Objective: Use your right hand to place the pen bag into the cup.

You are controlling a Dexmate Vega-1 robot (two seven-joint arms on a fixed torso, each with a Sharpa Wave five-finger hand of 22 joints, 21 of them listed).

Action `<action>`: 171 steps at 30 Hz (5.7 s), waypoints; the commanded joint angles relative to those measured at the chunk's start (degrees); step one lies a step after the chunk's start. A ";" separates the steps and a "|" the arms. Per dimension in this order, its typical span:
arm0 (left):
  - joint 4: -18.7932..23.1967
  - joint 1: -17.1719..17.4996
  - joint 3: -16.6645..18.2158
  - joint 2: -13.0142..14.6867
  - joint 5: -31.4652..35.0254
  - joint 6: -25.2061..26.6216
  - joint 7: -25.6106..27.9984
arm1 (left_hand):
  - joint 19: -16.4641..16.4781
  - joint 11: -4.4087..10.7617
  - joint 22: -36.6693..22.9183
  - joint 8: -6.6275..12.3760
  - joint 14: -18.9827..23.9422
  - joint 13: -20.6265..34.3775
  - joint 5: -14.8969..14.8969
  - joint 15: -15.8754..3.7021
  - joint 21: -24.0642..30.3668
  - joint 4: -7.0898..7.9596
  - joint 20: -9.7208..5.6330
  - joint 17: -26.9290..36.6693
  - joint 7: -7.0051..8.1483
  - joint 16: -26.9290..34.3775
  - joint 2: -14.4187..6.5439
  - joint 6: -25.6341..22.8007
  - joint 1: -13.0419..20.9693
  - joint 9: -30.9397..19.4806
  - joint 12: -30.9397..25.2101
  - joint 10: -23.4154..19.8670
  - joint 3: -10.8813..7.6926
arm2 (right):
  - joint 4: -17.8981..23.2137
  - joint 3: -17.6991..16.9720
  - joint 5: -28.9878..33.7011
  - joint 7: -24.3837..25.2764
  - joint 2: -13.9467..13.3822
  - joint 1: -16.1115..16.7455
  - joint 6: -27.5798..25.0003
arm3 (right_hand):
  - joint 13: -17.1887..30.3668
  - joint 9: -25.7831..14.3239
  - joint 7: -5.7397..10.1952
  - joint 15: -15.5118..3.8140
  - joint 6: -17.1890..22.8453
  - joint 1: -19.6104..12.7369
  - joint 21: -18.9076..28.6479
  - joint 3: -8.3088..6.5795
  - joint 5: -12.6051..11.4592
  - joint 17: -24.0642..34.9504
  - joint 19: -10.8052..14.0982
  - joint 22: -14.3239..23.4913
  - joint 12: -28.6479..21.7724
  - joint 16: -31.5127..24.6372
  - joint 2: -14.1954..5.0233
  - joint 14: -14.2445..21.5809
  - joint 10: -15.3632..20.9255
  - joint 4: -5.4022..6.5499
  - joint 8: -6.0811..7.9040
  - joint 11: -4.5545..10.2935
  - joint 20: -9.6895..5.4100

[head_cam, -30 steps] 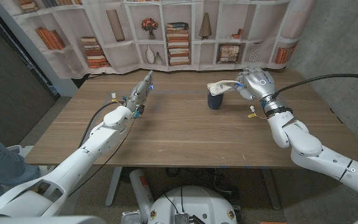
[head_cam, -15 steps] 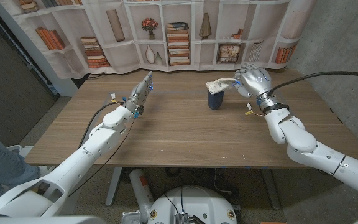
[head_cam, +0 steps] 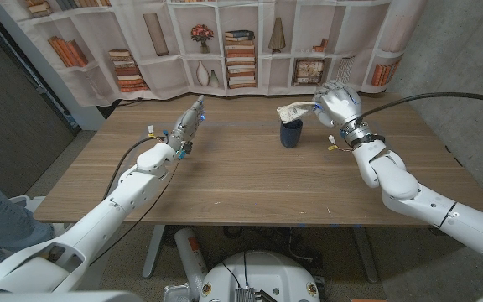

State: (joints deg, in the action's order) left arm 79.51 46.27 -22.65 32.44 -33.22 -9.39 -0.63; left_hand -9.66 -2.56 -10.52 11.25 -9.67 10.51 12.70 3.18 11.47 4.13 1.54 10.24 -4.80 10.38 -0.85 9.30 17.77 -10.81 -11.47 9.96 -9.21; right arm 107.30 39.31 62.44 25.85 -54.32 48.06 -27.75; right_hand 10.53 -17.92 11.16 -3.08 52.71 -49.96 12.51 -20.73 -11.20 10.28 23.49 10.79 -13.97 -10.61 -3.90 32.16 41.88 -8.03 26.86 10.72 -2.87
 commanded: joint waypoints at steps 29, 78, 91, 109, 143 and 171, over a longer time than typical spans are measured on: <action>0.55 1.04 0.05 -0.11 -0.53 -0.16 -0.22 | -7.77 0.11 -0.09 0.14 -4.53 0.26 -0.11 -0.22 0.24 -0.07 0.35 0.21 0.03 0.38 -0.06 -0.18 0.83 -0.06 -0.27 0.56 0.44 | -8.42 5.72 13.03 -2.87 0.55 -6.52 -0.93 | 0.29 -0.43 1.03 -8.64 0.56 -0.29 -0.38 -0.64 -0.06 0.15 -0.54 0.22 0.49 -0.23 -0.82 1.38 0.94 0.44 0.70 0.72 -4.07; -1.66 -0.46 -0.67 -0.92 -0.95 -0.07 -1.72 | -7.88 0.15 -0.09 0.16 -4.57 0.26 -0.14 -0.17 0.21 -0.05 0.43 0.22 0.08 0.37 -0.19 -0.32 0.96 -0.07 -0.27 0.52 0.83 | -11.24 7.37 16.47 -4.51 0.67 -8.89 2.39 | 0.60 0.18 1.60 -8.89 -1.13 -1.55 -0.67 -1.94 -0.12 0.30 -1.79 0.27 1.14 -0.05 -2.04 1.44 -0.10 0.01 0.02 1.24 -4.14; -2.53 -0.78 -0.90 -1.25 -1.10 -0.38 -2.27 | -7.94 0.04 -0.10 0.17 -4.63 0.26 -0.14 -0.15 0.19 -0.04 0.44 0.22 0.05 0.35 -0.24 -0.36 0.99 -0.08 -0.26 0.57 0.94 | -9.64 6.24 15.24 -3.89 0.55 -8.23 1.11 | 0.73 0.25 1.57 -8.82 -1.00 -1.58 -0.67 -2.07 -0.06 0.34 -1.91 0.27 1.06 -0.09 -2.18 1.54 -0.01 0.05 0.10 1.20 -4.06; -2.88 -1.15 -0.85 -1.27 -1.15 -0.32 -2.28 | -7.94 -0.01 -0.10 0.17 -4.63 0.26 -0.16 -0.13 0.21 -0.02 0.51 0.22 0.02 0.36 -0.30 -0.40 1.03 -0.08 -0.26 0.55 1.07 | -10.82 6.92 14.17 -1.52 2.74 -9.76 2.21 | 0.87 0.29 1.55 -8.74 -0.67 -1.50 -0.66 -2.13 0.03 0.37 -2.01 0.26 0.91 -0.18 -2.16 1.81 0.25 0.11 0.32 1.16 -3.93; -1.91 -0.15 -0.92 -1.42 -1.11 0.06 -1.13 | -7.95 0.05 -0.10 0.17 -4.68 0.26 -0.17 -0.16 0.23 -0.02 0.52 0.22 -0.03 0.35 -0.46 -0.46 1.17 -0.09 -0.24 0.61 1.33 | -12.68 7.88 9.07 1.57 5.93 -11.28 5.95 | 1.00 0.36 1.59 -8.63 -0.71 -1.19 -0.64 -2.12 0.18 0.41 -2.17 0.25 0.88 -0.20 -2.01 1.93 0.28 0.25 0.40 1.16 -3.50; -1.20 0.68 -0.19 -0.44 -1.58 0.16 -1.40 | -8.05 -0.04 -0.10 0.18 -4.72 0.26 -0.20 -0.03 0.21 -0.01 0.57 0.23 -0.08 0.35 -0.56 -0.55 1.25 -0.09 -0.23 0.63 1.55 | -11.65 8.34 3.48 -3.78 7.99 -12.40 9.51 | 1.04 0.39 1.60 -8.69 -0.77 -1.11 -0.59 -2.19 0.22 0.41 -2.14 0.24 0.91 -0.13 -1.96 1.85 0.23 0.26 0.47 1.17 -3.50</action>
State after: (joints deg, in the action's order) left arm 78.74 46.93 -23.00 31.96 -34.57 -8.93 -1.49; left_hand -9.96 -2.56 -10.52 11.25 -9.67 10.51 12.70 3.18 11.47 4.26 1.84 10.24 -4.80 10.38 -1.30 8.90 18.21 -10.78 -11.47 9.96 -7.79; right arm 94.62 47.58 68.00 24.90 -46.80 36.01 -19.61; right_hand 11.32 -17.44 12.48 -3.38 51.38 -49.96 11.85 -22.52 -10.73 10.52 21.75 10.79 -12.86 -10.61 -4.42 33.69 42.06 -7.82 26.89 11.96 -2.57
